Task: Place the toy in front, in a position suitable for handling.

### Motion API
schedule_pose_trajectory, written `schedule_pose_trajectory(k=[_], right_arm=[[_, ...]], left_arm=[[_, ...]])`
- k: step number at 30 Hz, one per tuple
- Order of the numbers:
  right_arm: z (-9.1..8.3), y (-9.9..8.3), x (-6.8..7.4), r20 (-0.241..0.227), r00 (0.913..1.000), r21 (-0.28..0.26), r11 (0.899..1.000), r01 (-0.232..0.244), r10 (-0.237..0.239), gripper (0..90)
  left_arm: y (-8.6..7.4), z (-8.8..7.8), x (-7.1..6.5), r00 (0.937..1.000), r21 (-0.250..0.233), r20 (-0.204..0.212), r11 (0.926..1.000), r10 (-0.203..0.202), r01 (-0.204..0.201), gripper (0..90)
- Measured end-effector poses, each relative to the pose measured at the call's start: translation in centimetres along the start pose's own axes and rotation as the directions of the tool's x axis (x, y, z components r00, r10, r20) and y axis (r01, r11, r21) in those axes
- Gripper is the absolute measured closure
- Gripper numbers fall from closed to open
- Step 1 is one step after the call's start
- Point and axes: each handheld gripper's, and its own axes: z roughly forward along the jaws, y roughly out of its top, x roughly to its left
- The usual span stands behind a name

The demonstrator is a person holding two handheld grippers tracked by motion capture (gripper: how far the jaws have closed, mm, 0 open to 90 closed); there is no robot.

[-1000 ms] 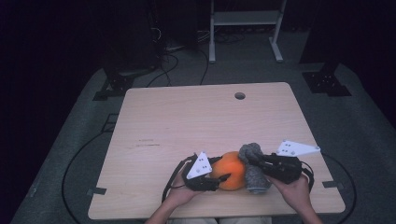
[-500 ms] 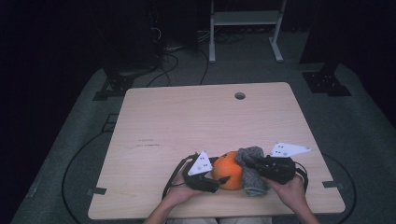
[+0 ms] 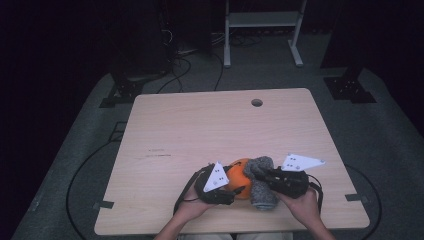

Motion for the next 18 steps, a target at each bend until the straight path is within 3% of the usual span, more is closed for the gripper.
schedule_pose_trajectory(k=[2, 4, 6, 8, 10, 12, 13, 15, 17, 18], right_arm=[[-0.3, -0.4, -1.0, 0.037, 0.9987, 0.005, 0.999, -0.037, 0.037, 80.9], [-0.6, -0.5, -1.4, 0.08, 0.996, 0.022, 0.999, -0.042, 0.04, 80.9], [-0.9, -0.2, -0.8, 0.072, 0.9968, 0.003, 0.999, -0.033, 0.033, 80.9], [-0.9, 0.4, 0.6, 0.017, 0.9998, -0.027, 1.0, 0.005, -0.005, 80.8], [-0.3, 1.1, 2.3, -0.018, 0.9976, -0.023, 0.998, 0.066, -0.067, 80.8], [0.4, 1.2, 3.4, -0.024, 0.9934, 0.002, 0.994, 0.113, -0.112, 80.9], [0.6, 1.2, 3.4, -0.013, 0.9918, 0.015, 0.992, 0.127, -0.127, 80.9], [0.4, 1.0, 2.5, 0.006, 0.9955, 0.015, 0.995, 0.095, -0.095, 80.9], [-0.1, 1.0, 1.7, 0.051, 0.9967, 0.019, 0.998, 0.063, -0.063, 80.9], [-0.3, 1.0, 1.6, 0.044, 0.9982, 0.012, 0.999, 0.04, -0.041, 81.0]], left_arm=[[-0.1, 0.1, 0.1, 1.0, 0.001, -0.004, 1.0, -0.001, 0.001, 26.9], [-0.1, 0.2, 0.1, 0.9999, 0.002, -0.002, 0.9999, -0.011, 0.011, 24.4], [0.0, 0.2, 0.0, 0.9999, -0.002, -0.013, 1.0, 0.01, -0.01, 26.7], [0.2, 0.4, -0.4, 0.9995, -0.01, -0.028, 0.9999, 0.011, -0.011, 29.4], [0.5, 0.7, -1.0, 0.9985, -0.005, -0.034, 0.999, 0.044, -0.044, 30.0], [0.6, 0.7, -1.4, 0.996, 0.012, -0.038, 0.9966, 0.081, -0.081, 30.1], [0.5, 0.7, -1.4, 0.9961, 0.013, -0.036, 0.9967, 0.08, -0.08, 30.2], [0.4, 0.7, -1.2, 0.9982, -0.002, -0.03, 0.9986, 0.053, -0.053, 30.5], [0.5, 0.8, -1.4, 0.998, -0.004, -0.026, 0.9983, 0.057, -0.058, 30.5], [0.5, 0.9, -1.5, 0.9972, -0.002, -0.026, 0.9976, 0.07, -0.07, 30.5]])
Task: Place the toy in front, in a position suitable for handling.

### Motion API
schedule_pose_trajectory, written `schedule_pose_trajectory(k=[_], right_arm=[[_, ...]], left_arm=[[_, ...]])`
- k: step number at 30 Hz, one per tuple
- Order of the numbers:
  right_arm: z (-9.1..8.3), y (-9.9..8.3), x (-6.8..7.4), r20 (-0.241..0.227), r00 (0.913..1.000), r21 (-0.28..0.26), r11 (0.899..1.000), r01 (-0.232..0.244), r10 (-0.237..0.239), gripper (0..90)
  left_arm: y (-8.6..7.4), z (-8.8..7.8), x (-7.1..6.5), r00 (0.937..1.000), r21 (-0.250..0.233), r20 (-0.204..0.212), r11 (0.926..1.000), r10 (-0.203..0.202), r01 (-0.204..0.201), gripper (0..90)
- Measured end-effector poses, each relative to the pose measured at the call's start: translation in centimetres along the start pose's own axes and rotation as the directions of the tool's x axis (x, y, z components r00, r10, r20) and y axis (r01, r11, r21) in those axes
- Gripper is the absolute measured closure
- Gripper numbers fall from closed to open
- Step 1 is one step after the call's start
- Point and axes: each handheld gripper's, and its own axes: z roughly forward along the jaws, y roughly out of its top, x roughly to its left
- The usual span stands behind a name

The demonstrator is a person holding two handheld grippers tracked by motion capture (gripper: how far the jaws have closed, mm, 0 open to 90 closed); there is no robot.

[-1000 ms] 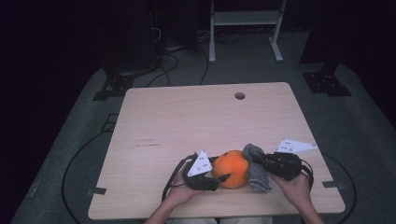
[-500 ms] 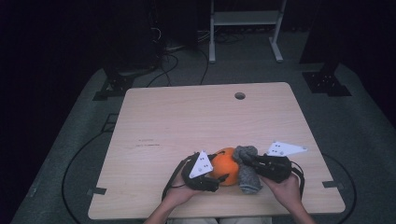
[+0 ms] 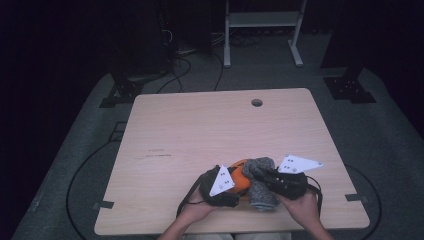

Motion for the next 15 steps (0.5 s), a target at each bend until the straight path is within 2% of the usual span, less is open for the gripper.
schedule_pose_trajectory(k=[1, 3, 4, 5, 6, 8, 10, 11, 13, 15], right_arm=[[-0.1, 0.0, 0.3, -0.011, 0.9999, -0.009, 1.0, 0.001, -0.001, 81.0], [0.2, 0.1, 1.2, -0.066, 0.9973, -0.019, 0.999, 0.03, -0.031, 80.9], [0.4, 0.1, 1.6, -0.071, 0.9966, -0.013, 0.999, 0.04, -0.041, 80.9], [0.6, 0.1, 1.5, -0.074, 0.9965, -0.009, 0.999, 0.039, -0.039, 80.9], [0.7, 0.0, 0.7, -0.083, 0.9965, -0.011, 1.0, 0.005, -0.005, 81.0], [0.5, -0.3, -0.7, -0.052, 0.9976, -0.015, 0.999, -0.045, 0.045, 80.9], [0.2, -0.9, -1.9, -0.014, 0.9946, -0.012, 0.995, -0.103, 0.102, 80.9], [0.1, -1.0, -2.2, 0.001, 0.9937, -0.007, 0.994, -0.112, 0.112, 80.9], [0.2, -1.1, -2.0, -0.014, 0.9914, -0.001, 0.992, -0.13, 0.13, 81.0], [0.6, -0.8, -1.2, -0.013, 0.995, 0.004, 0.995, -0.099, 0.099, 80.9]], left_arm=[[0.0, 0.0, -0.1, 0.9999, 0.001, 0.004, 0.9999, 0.012, -0.012, 30.6], [0.0, 0.0, -0.1, 0.9995, 0.01, 0.003, 0.9995, 0.031, -0.031, 31.2], [-0.1, -0.1, 0.0, 0.9994, 0.025, 0.005, 0.9991, 0.034, -0.034, 32.0], [-0.1, -0.2, 0.3, 0.9998, 0.026, 0.011, 0.9996, 0.015, -0.015, 32.7], [-0.2, -0.3, 0.5, 0.9999, 0.029, 0.014, 0.9996, 0.004, -0.004, 33.4], [-0.4, -0.4, 0.8, 0.9998, 0.034, 0.019, 0.9994, -0.01, 0.009, 34.1], [-0.7, -0.6, 1.2, 0.9993, 0.036, 0.029, 0.9991, -0.021, 0.02, 34.1], [-0.8, -0.7, 1.5, 0.9988, 0.037, 0.036, 0.9988, -0.033, 0.032, 33.9], [-0.7, -0.7, 1.9, 0.995, 0.041, 0.055, 0.9959, -0.083, 0.081, 28.2], [-0.3, -0.8, 2.0, 0.9856, 0.019, 0.069, 0.988, -0.155, 0.154, 19.7]])
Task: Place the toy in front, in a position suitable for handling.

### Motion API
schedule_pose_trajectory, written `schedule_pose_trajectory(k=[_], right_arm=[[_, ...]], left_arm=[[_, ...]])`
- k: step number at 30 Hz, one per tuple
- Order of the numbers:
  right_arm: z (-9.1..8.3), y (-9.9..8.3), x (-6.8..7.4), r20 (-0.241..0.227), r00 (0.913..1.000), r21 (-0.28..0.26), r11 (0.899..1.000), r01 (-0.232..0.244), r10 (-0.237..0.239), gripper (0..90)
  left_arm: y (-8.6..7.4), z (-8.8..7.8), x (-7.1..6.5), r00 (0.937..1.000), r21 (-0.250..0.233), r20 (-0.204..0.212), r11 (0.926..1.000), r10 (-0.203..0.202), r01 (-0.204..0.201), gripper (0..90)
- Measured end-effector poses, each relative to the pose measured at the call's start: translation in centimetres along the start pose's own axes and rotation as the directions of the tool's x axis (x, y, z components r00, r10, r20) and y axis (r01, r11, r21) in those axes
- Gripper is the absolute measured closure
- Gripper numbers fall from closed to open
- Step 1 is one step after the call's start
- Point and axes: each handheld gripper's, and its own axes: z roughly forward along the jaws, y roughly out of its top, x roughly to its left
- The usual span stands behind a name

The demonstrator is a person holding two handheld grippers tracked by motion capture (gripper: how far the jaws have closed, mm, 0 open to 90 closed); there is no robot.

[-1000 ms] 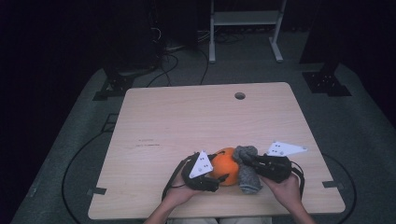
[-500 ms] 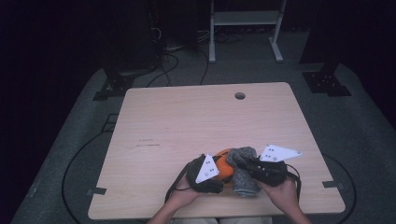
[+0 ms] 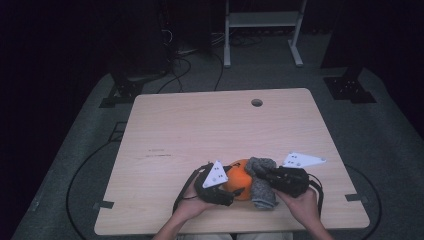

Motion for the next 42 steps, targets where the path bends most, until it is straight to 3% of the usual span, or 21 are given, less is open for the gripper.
schedule_pose_trajectory(k=[1, 3, 5, 8, 10, 11, 13, 16, 17, 19, 23, 24, 27, 30, 32, 34, 37, 39, 42], right_arm=[[0.2, 0.1, 0.4, -0.013, 0.9999, 0.001, 1.0, 0.008, -0.008, 80.9], [0.5, 0.2, 1.1, -0.038, 0.9983, 0.003, 0.999, 0.045, -0.045, 80.9], [0.5, 0.1, 1.0, -0.025, 0.9969, 0.013, 0.997, 0.075, -0.074, 80.9], [0.2, -0.3, -0.6, 0.023, 0.9989, 0.022, 0.999, 0.04, -0.04, 80.9], [0.0, -0.8, -2.1, 0.033, 0.9987, 0.042, 0.998, -0.04, 0.039, 80.8], [0.0, -1.0, -2.4, 0.042, 0.9979, 0.05, 0.997, -0.052, 0.05, 80.8], [-0.1, -1.1, -2.4, 0.039, 0.9977, 0.049, 0.997, -0.057, 0.055, 80.8], [-0.2, -0.8, -1.7, 0.029, 0.9996, 0.029, 1.0, -0.009, 0.009, 80.8], [0.0, -0.8, -1.8, 0.021, 0.9996, 0.027, 0.999, -0.02, 0.019, 80.8], [0.2, -1.2, -2.9, 0.009, 0.9973, 0.024, 0.997, -0.073, 0.072, 80.8], [-0.1, -2.2, -4.8, 0.048, 0.9852, 0.045, 0.985, -0.167, 0.165, 80.8], [-0.3, -2.2, -4.9, 0.051, 0.9848, 0.042, 0.985, -0.168, 0.166, 80.8], [-0.8, -1.8, -4.1, 0.0, 0.9905, -0.011, 0.99, -0.137, 0.137, 80.8], [-0.1, -1.6, -3.2, 0.013, 0.9969, 0.021, 0.997, -0.078, 0.077, 80.8], [0.4, -2.1, -3.7, 0.019, 0.9943, 0.043, 0.994, -0.105, 0.105, 80.8], [0.4, -2.4, -4.7, 0.039, 0.9865, 0.09, 0.983, -0.162, 0.159, 80.8], [0.1, -3.0, -5.3, 0.069, 0.9815, 0.112, 0.976, -0.186, 0.179, 80.8], [-0.3, -2.7, -5.0, 0.059, 0.9831, 0.075, 0.981, -0.178, 0.174, 80.8], [-0.7, -1.7, -3.7, 0.024, 0.9914, 0.011, 0.992, -0.129, 0.129, 80.8]], left_arm=[[0.1, 0.0, 0.0, 0.9998, -0.011, 0.0, 0.9997, -0.02, 0.02, 18.2], [-0.1, 0.0, -0.1, 0.9991, 0.019, -0.026, 0.9993, 0.034, -0.034, 21.2], [-0.4, -0.2, 0.1, 0.999, 0.016, -0.018, 0.9991, 0.04, -0.04, 28.7], [-0.7, -0.4, 0.6, 0.9986, 0.023, -0.019, 0.9985, 0.05, -0.05, 32.7], [-1.1, -0.5, 0.9, 0.9989, 0.025, -0.015, 0.9988, 0.044, -0.043, 33.6], [-1.2, -0.6, 1.0, 0.9989, 0.026, -0.011, 0.9986, 0.047, -0.046, 33.8], [-1.4, -0.7, 1.2, 0.9987, 0.025, -0.009, 0.9985, 0.05, -0.049, 34.6], [-1.7, -0.9, 1.6, 0.9993, 0.026, 0.001, 0.999, 0.037, -0.037, 35.1], [-1.7, -1.0, 1.7, 0.9994, 0.026, 0.004, 0.999, 0.036, -0.036, 35.2], [-1.8, -1.0, 1.9, 0.9996, 0.023, 0.008, 0.9994, 0.026, -0.026, 35.1], [-2.1, -1.1, 2.4, 0.9997, 0.019, 0.023, 0.9997, 0.013, -0.013, 34.6], [-2.2, -1.2, 2.6, 0.9997, 0.018, 0.023, 0.9998, 0.003, -0.004, 34.2], [-2.4, -1.3, 2.9, 0.9995, 0.016, 0.025, 0.9997, -0.017, 0.016, 33.8], [-2.4, -1.4, 3.1, 0.9993, 0.019, 0.027, 0.9995, -0.024, 0.023, 33.6], [-2.5, -1.4, 3.2, 0.9988, 0.013, 0.032, 0.9993, -0.036, 0.036, 33.5], [-2.6, -1.4, 3.3, 0.9982, 0.01, 0.037, 0.9988, -0.048, 0.047, 33.0], [-2.9, -1.5, 3.3, 0.9975, -0.001, 0.04, 0.9983, -0.058, 0.058, 32.9], [-2.9, -1.5, 3.4, 0.9973, -0.003, 0.042, 0.9981, -0.061, 0.061, 33.2], [-2.8, -1.4, 3.4, 0.9968, -0.005, 0.041, 0.9976, -0.069, 0.069, 33.3]])
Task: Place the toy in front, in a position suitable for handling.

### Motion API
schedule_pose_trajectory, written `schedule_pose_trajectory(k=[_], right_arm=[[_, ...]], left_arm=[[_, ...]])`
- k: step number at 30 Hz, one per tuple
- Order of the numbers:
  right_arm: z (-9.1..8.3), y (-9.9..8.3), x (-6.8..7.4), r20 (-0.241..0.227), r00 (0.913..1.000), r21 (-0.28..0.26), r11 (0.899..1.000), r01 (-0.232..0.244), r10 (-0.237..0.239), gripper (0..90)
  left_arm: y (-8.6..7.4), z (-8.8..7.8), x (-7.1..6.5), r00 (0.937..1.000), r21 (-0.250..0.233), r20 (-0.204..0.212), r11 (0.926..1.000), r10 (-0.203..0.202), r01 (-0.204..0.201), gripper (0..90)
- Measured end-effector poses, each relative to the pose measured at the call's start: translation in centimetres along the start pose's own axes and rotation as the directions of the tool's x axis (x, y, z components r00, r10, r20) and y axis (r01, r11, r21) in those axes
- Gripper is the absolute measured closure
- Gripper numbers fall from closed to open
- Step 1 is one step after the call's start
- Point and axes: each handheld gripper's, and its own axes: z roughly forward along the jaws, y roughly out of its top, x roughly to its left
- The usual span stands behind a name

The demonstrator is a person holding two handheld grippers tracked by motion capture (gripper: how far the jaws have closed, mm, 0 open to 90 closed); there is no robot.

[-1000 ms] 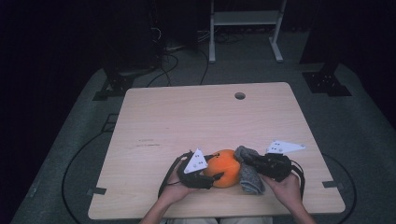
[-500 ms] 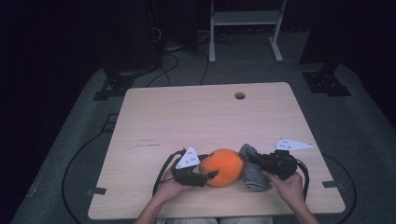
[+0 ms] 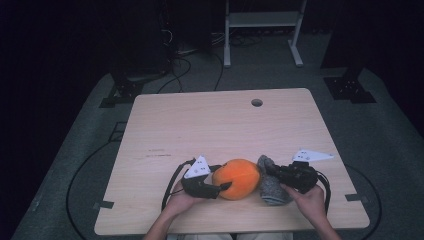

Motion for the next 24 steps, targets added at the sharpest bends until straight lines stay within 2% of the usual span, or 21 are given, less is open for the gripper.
schedule_pose_trajectory(k=[2, 4, 7, 8, 9, 10, 11, 12, 14, 15, 16, 17, 18, 19, 21, 23, 24], right_arm=[[0.2, 0.3, 0.9, -0.026, 0.9991, -0.019, 0.999, 0.033, -0.034, 80.8], [0.8, 0.2, 1.1, -0.011, 0.9983, 0.009, 0.998, 0.057, -0.057, 80.8], [1.1, -0.3, 0.1, 0.021, 0.9996, 0.037, 0.999, 0.017, -0.018, 80.8], [1.1, -0.4, -0.1, 0.042, 0.999, 0.048, 0.999, 0.012, -0.015, 80.8], [1.0, -0.5, -0.4, 0.083, 0.9964, 0.068, 0.998, 0.01, -0.015, 80.8], [0.9, -0.6, -0.5, 0.089, 0.996, 0.067, 0.998, -0.001, -0.005, 80.8], [0.6, -0.5, -0.3, 0.082, 0.9966, 0.053, 0.999, -0.002, -0.002, 80.7], [0.3, -0.2, 0.4, 0.058, 0.9981, 0.02, 1.0, 0.017, -0.018, 80.8], [-0.2, 0.6, 2.0, -0.007, 0.9983, -0.048, 0.997, 0.058, -0.059, 80.7], [-0.2, 0.9, 3.0, -0.046, 0.9952, -0.075, 0.994, 0.083, -0.087, 80.7], [-0.1, 1.1, 3.6, -0.062, 0.9922, -0.078, 0.992, 0.103, -0.108, 80.7], [0.2, 1.1, 4.2, -0.067, 0.9891, -0.064, 0.99, 0.127, -0.132, 80.7], [0.7, 1.0, 4.5, -0.046, 0.9855, -0.037, 0.986, 0.162, -0.163, 80.7], [0.9, 0.8, 4.4, -0.034, 0.9844, -0.026, 0.985, 0.172, -0.172, 80.7], [1.2, 0.3, 3.4, -0.031, 0.9902, -0.013, 0.991, 0.135, -0.136, 80.8], [1.2, 0.0, 2.5, 0.026, 0.9935, 0.027, 0.994, 0.11, -0.111, 80.8], [1.0, -0.1, 2.2, 0.027, 0.9952, 0.027, 0.995, 0.094, -0.094, 80.8]], left_arm=[[0.0, 0.0, -0.1, 1.0, 0.002, -0.002, 1.0, 0.009, -0.009, 33.5], [0.1, -0.1, -0.1, 1.0, 0.001, -0.002, 1.0, 0.006, -0.006, 33.8], [0.5, -0.2, -0.4, 0.9998, -0.028, -0.008, 0.9995, 0.016, -0.016, 35.3], [0.8, -0.3, -0.6, 0.9998, -0.049, -0.015, 0.9988, 0.01, -0.011, 36.0], [0.9, -0.3, -0.7, 0.9998, -0.061, -0.018, 0.9981, 0.001, -0.002, 36.9], [1.1, -0.4, -0.9, 0.9998, -0.07, -0.019, 0.9975, -0.004, 0.003, 37.5], [1.3, -0.5, -1.0, 0.9998, -0.081, -0.02, 0.9967, 0.0, -0.002, 38.1], [1.4, -0.5, -1.1, 0.9998, -0.081, -0.021, 0.9967, 0.006, -0.008, 38.9], [1.7, -0.3, -1.3, 0.9997, -0.075, -0.025, 0.9971, 0.008, -0.009, 40.0], [1.7, -0.2, -1.4, 0.9997, -0.074, -0.025, 0.9972, 0.008, -0.01, 40.7], [1.7, -0.2, -1.4, 0.9997, -0.073, -0.023, 0.9973, 0.004, -0.006, 41.1], [1.7, -0.3, -1.4, 0.9998, -0.086, -0.01, 0.9962, -0.016, 0.015, 41.4], [1.7, -0.3, -1.4, 0.9994, -0.094, 0.001, 0.9949, -0.035, 0.035, 41.5], [1.8, -0.5, -1.4, 0.9989, -0.102, 0.007, 0.9936, -0.047, 0.047, 41.8], [2.0, -0.8, -1.5, 0.9984, -0.12, -0.001, 0.9912, -0.056, 0.055, 42.3], [2.3, -1.3, -1.1, 0.9959, -0.151, 0.018, 0.9843, -0.089, 0.09, 42.6], [2.4, -1.5, -1.0, 0.9945, -0.154, 0.021, 0.9825, -0.103, 0.105, 42.7]])
